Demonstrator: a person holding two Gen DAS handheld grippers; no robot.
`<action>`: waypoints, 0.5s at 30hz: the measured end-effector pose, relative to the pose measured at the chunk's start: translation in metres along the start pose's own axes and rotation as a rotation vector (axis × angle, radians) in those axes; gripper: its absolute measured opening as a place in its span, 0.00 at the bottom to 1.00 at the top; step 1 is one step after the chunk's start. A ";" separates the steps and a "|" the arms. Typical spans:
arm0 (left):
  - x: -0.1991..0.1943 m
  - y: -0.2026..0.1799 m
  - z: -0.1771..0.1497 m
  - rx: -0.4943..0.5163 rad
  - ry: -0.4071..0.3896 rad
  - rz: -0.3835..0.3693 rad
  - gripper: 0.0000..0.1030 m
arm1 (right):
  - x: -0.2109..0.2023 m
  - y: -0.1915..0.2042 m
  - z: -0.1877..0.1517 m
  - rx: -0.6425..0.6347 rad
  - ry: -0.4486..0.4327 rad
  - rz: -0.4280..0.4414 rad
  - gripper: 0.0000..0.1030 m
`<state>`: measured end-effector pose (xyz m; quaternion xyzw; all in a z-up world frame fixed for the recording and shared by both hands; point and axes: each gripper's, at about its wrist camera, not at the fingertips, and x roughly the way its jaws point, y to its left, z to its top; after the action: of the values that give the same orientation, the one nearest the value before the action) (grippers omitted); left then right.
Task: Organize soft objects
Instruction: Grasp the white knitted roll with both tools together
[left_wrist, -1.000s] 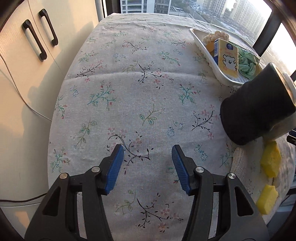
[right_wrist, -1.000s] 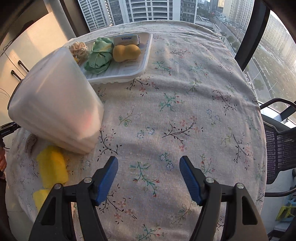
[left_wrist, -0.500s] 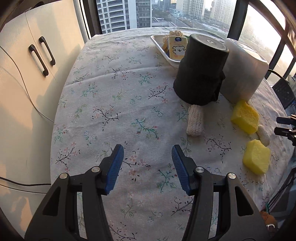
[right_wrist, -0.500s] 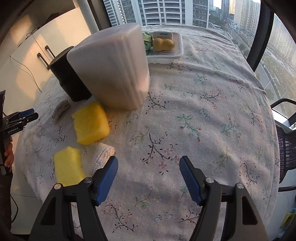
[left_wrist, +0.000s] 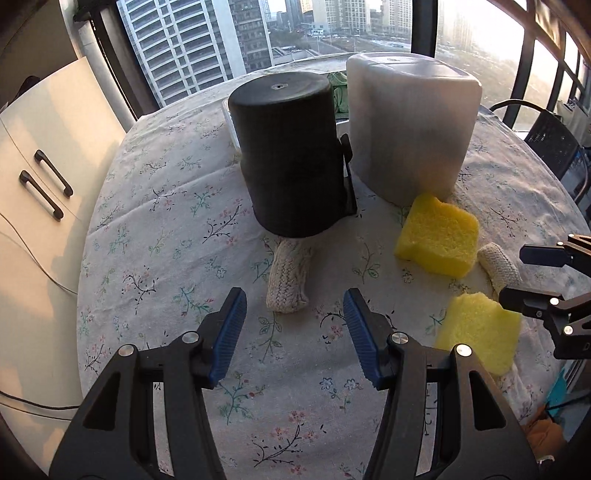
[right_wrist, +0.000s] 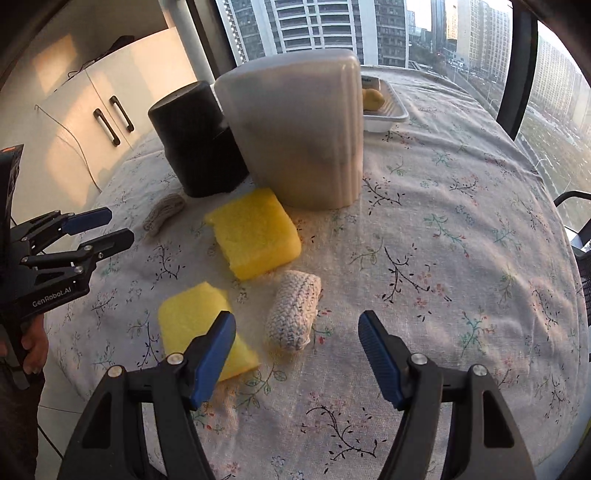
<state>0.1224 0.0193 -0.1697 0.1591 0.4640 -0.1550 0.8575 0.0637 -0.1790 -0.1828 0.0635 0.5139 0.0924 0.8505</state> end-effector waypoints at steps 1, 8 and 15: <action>0.006 -0.001 0.005 0.002 0.015 0.014 0.51 | 0.003 -0.002 0.001 0.025 0.009 0.011 0.69; 0.045 0.001 0.021 -0.012 0.108 0.025 0.52 | 0.014 0.005 0.008 0.048 0.008 -0.101 0.69; 0.045 0.009 0.025 -0.074 0.108 -0.034 0.30 | 0.018 0.007 0.011 0.028 0.025 -0.163 0.47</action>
<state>0.1679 0.0119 -0.1933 0.1275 0.5176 -0.1432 0.8339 0.0807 -0.1687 -0.1918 0.0320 0.5291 0.0165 0.8478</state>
